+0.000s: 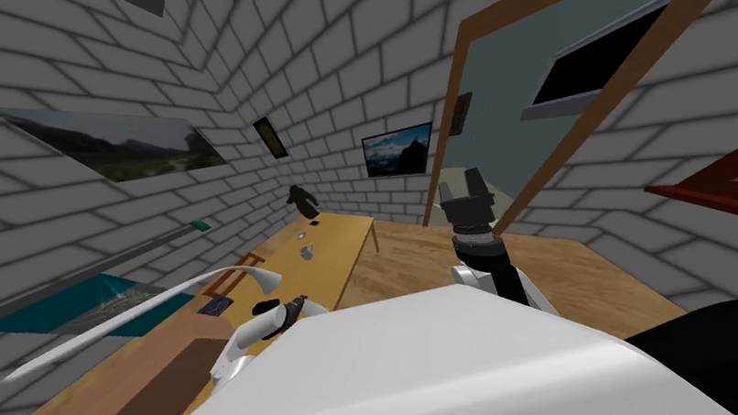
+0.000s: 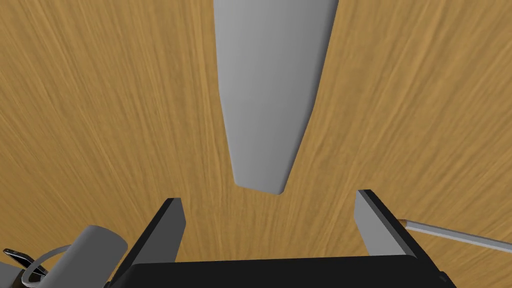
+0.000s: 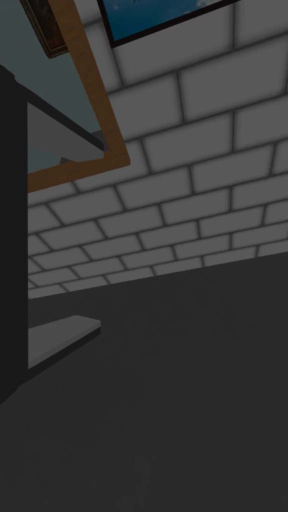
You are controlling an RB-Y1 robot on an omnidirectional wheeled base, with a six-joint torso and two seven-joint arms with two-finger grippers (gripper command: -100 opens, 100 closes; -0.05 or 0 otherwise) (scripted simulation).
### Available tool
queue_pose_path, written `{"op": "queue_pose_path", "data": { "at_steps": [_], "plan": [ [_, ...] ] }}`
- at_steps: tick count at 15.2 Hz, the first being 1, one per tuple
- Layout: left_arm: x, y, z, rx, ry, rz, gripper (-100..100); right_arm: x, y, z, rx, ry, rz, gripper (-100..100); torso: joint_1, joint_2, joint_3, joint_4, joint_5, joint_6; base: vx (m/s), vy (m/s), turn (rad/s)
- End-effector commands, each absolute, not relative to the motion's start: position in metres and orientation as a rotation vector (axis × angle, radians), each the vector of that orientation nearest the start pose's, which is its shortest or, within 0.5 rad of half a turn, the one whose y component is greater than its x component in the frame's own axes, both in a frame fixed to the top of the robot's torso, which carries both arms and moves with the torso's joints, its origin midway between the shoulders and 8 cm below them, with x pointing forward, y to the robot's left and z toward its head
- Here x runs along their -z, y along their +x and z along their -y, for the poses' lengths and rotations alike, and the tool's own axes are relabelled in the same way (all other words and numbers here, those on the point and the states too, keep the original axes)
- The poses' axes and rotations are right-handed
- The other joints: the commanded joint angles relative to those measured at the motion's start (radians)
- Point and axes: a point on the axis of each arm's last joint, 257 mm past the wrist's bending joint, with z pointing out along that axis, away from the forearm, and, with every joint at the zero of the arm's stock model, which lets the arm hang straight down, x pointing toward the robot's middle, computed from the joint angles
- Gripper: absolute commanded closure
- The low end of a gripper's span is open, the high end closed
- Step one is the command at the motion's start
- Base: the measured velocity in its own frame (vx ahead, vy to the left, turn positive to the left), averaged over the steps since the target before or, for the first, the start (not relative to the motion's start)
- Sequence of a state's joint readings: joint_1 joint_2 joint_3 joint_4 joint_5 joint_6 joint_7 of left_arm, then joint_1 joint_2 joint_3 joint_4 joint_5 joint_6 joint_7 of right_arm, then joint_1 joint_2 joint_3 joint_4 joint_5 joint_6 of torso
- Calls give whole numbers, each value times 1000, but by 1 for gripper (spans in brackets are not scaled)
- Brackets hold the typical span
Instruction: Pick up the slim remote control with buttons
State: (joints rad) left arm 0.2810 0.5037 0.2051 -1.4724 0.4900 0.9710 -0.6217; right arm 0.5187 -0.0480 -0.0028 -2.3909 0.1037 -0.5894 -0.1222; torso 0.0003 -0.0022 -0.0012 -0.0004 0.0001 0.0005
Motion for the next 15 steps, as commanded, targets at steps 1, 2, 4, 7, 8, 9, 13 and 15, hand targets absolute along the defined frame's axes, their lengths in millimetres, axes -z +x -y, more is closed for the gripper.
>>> {"op": "queue_pose_path", "data": {
  "at_steps": [1,2,4,7,8,9,13,15],
  "plan": [
    [490,243,-495,40,-1661,-2299,-100,-79,305,251,-1389,449,-569,0,0,0,0,0,0,0,16,26,-197],
    [496,234,-494,31,-1685,-2327,-100,-79,305,251,-1389,449,-569,0,0,0,0,0,0,-1,19,22,-213],
    [502,220,-491,16,-1720,-2370,-100,-79,305,251,-1389,449,-569,0,0,0,0,0,0,-1,19,24,-207],
    [507,207,-487,3,-1753,-2410,-100,-79,305,251,-1389,449,-569,0,0,0,0,0,0,0,15,24,-180],
    [511,196,-483,-4,-1779,-2441,-100,-79,305,251,-1389,449,-569,0,0,0,0,0,0,-1,14,20,-175],
    [515,187,-479,-8,-1802,-2468,-100,-79,305,251,-1389,449,-569,0,0,0,0,0,0,-1,23,25,-232],
    [525,166,-467,-12,-1855,-2527,-100,-79,305,251,-1389,449,-569,0,0,-1,0,0,0,-1,19,20,-151],
    [532,171,-465,-10,-1848,-2502,-100,-79,305,251,-1389,449,-569,0,-1,-1,0,0,0,-1,6,20,-42]
  ]
}}
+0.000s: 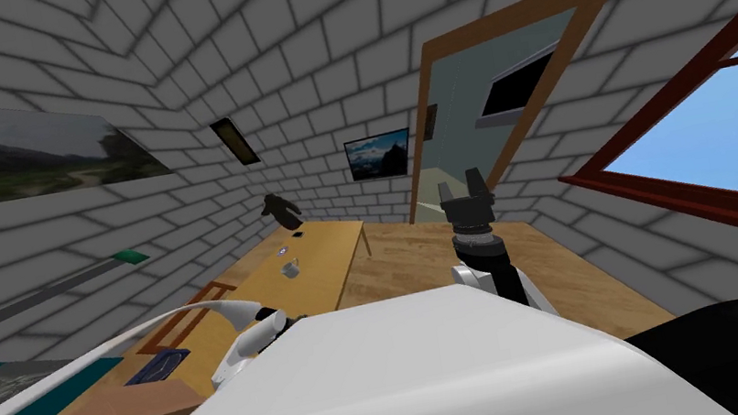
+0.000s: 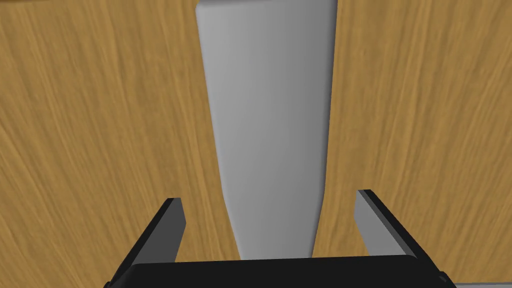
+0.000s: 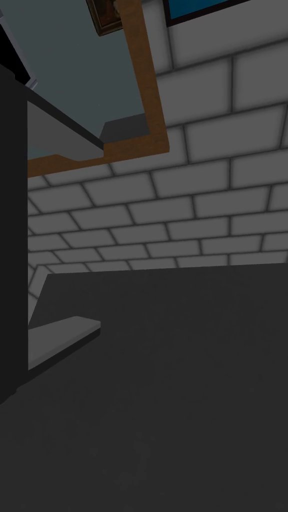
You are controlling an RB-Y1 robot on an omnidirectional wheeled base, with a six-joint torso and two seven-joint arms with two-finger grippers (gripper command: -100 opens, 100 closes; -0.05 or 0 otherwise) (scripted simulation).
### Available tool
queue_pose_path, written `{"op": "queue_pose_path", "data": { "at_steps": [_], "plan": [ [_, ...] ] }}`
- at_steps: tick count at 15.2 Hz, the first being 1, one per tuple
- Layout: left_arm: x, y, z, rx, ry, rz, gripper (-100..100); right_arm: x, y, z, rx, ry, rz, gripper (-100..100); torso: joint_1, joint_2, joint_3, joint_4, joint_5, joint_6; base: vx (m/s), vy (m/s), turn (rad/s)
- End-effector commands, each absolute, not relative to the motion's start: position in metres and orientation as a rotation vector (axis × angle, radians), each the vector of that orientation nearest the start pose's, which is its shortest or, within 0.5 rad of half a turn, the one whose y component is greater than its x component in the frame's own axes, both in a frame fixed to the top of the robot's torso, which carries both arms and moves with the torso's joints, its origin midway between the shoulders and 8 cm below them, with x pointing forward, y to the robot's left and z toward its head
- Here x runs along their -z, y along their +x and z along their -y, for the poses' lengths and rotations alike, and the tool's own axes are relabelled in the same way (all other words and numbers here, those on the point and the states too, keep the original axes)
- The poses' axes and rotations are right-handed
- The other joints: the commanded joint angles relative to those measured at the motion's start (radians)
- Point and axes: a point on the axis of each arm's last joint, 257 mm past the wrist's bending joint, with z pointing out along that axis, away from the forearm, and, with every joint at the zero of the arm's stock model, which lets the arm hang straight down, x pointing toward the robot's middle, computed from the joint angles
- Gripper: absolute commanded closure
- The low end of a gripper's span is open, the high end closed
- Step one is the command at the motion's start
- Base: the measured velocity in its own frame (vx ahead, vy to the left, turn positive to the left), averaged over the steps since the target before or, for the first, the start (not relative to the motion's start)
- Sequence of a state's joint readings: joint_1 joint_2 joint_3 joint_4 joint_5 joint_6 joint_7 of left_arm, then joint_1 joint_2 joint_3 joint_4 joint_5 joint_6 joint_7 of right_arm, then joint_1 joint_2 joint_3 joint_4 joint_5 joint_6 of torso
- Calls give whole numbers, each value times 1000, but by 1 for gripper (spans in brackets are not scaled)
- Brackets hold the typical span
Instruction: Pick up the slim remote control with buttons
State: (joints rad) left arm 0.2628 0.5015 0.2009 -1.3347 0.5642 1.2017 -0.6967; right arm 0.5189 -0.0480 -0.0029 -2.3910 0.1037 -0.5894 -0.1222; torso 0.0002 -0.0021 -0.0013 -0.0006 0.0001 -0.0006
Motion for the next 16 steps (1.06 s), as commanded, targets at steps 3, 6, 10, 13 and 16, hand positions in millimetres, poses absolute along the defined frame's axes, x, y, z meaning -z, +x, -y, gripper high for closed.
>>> {"op": "queue_pose_path", "data": {
  "at_steps": [3,6,10,13,16],
  "plan": [
    [544,170,-457,-7,-1856,-2494,-100,-79,305,251,-1389,449,-569,0,2,1,1,0,0,0,-19,50,-55],
    [543,170,-457,-7,-1856,-2494,100,-79,305,251,-1389,449,-569,0,1,2,1,0,0,0,-14,31,-20],
    [543,169,-458,-9,-1857,-2495,100,-79,305,251,-1389,449,-569,0,-1,0,1,1,0,0,-1,2,3],
    [527,172,-468,-11,-1844,-2506,100,-79,305,251,-1389,450,-569,0,-3,-1,0,1,-1,0,23,-47,61],
    [526,172,-470,-10,-1842,-2504,100,-79,305,251,-1389,450,-569,0,-5,-1,0,0,-1,0,15,-44,33]
  ]
}}
